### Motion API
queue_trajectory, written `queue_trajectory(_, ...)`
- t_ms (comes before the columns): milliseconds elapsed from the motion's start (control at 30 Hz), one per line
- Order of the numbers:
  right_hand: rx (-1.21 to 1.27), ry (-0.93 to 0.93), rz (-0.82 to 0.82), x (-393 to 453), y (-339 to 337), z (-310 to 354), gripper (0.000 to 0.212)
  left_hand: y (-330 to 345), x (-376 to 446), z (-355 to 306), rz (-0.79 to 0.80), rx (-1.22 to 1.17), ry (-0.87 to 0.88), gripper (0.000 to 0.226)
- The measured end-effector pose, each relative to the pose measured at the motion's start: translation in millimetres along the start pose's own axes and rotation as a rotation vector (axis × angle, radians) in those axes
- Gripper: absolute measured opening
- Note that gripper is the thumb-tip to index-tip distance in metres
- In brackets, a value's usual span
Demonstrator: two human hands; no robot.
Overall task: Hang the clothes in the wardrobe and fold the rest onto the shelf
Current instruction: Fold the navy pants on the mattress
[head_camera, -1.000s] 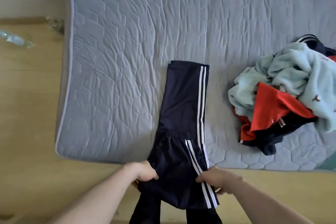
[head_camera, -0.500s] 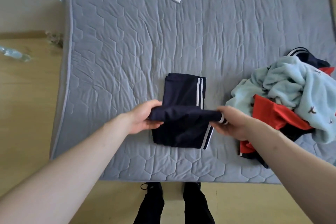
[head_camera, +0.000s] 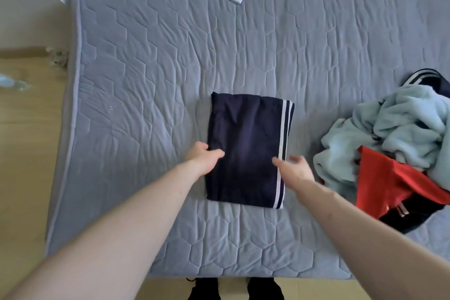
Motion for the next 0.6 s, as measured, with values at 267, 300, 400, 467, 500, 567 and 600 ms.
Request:
queue_trajectory(267, -0.014, 0.103, 0.106, 22.1, 20.8, -67.9, 0.073, 57.6, 38.4, 41.5, 0.124, -0.149, -0.105, 0.086)
queue_trajectory(300, -0.001, 0.113, 0.120, 27.9, 23.7, -67.6, 0.072, 62.2, 41.1, 40.8, 0.153, -0.178, -0.104, 0.078)
queue_trajectory(400, 0.007, 0.127, 0.166, 38.2, 29.3, -68.0, 0.057, 75.3, 43.4, 42.5, 0.207, -0.260, -0.110, 0.052)
queue_trajectory(467, 0.029, 0.147, 0.210, 39.3, 29.4, -73.4, 0.040, 84.2, 36.8, 50.9, 0.215, -0.272, -0.128, 0.044)
queue_trajectory(500, 0.037, 0.155, 0.229, 37.5, 27.4, -76.6, 0.034, 89.7, 28.7, 56.3, 0.223, -0.282, -0.146, 0.046)
queue_trajectory(567, -0.014, 0.114, 0.238, 33.9, 18.2, -80.6, 0.025, 102.6, 7.5, 70.7, 0.195, -0.317, -0.174, 0.066)
queue_trajectory(600, -0.066, 0.074, 0.228, 32.3, 11.0, -81.9, 0.023, 111.3, -7.9, 75.5, 0.179, -0.336, -0.172, 0.074)
Point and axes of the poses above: each hand's wrist, its own x-axis towards the middle knuckle, its own y-axis out of the palm, z = x × y, the point moved 6 cm from there along x, towards the middle knuckle, and after that the axes turned 10 degrees about x, right-handed, at the moved point
